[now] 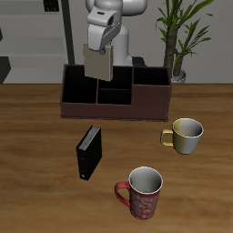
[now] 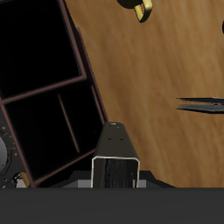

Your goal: Place the yellow book into the back desk caddy's front compartment

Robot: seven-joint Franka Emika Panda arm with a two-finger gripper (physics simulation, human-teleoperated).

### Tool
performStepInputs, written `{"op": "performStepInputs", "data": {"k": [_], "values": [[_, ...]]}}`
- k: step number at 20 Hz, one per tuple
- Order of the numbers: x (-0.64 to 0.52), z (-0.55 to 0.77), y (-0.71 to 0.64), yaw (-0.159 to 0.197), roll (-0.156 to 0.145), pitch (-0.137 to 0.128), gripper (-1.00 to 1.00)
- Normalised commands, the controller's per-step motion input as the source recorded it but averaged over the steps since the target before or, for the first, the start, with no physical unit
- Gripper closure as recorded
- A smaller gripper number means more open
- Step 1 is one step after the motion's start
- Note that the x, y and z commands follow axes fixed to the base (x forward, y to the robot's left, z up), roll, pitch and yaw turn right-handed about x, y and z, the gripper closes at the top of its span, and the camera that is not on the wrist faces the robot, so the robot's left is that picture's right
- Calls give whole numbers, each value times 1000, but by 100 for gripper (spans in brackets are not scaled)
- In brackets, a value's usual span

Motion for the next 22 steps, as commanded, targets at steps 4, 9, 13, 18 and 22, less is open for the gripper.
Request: {"op": "performStepInputs", "data": {"k": [4, 9, 13, 18, 22], "values": [[2, 53, 64, 39, -28, -21, 100], [84, 7, 21, 57, -45, 13, 100], [107, -84, 46, 44, -32, 17, 100], [54, -98, 169, 103, 8, 15, 100], [78, 67, 82, 22, 15, -23, 100]]}}
